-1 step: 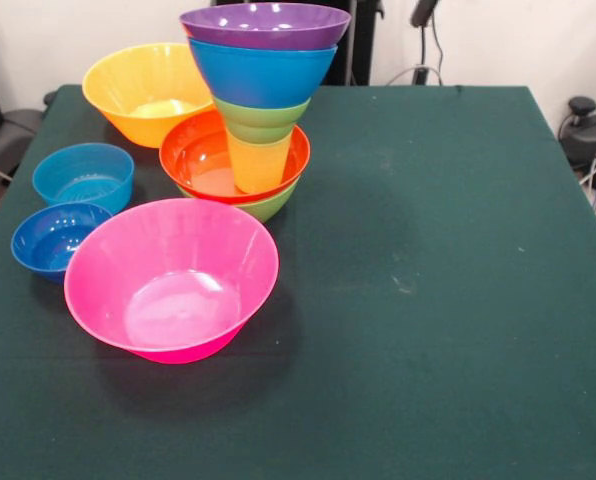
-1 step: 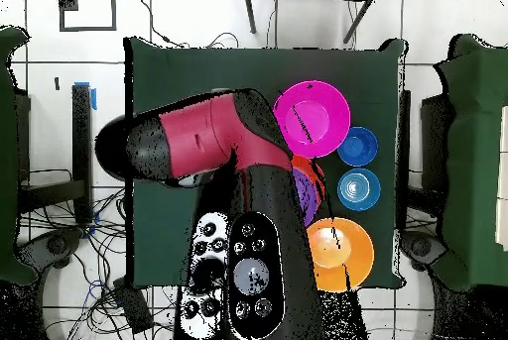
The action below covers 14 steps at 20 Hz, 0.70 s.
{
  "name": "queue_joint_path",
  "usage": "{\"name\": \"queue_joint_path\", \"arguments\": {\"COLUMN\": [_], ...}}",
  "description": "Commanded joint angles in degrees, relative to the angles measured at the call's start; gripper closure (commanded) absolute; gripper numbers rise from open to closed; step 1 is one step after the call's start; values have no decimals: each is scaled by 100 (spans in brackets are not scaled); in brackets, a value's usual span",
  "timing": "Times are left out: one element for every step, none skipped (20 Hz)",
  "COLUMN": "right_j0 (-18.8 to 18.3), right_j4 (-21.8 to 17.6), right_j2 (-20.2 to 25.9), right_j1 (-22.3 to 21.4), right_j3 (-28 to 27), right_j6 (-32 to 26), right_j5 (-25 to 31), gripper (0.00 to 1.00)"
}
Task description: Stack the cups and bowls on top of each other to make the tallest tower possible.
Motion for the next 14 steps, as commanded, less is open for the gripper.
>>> {"name": "queue_joint_path", "arguments": {"right_j0": [263,284,312,340,369,407,435,463,491,525,538,552,577,592], "right_j4": [81,75,87,99,112,104,105,106,107,92,93,93,80,78], "right_j2": [288,282,250,218,186,164,132,100,67,41,24,6,-25,-49], "right_j1": [400,444,460,476,492,550,563,577,590,642,659,675,717,734], "right_j3": [-485,-544,-541,-539,-536,-549,-528,-506,-485,-480,-466,-452,-422,-415], "right_j6": [65,110,184,259,334,439,510,581,652,734,762,791,851,879], "right_j5": [648,643,577,512,447,355,257,158,60,-55,-130,-204,-298,-336], "gripper": [0,0,0,0,0,0,0,0,0,0,0,0,0,0]}}
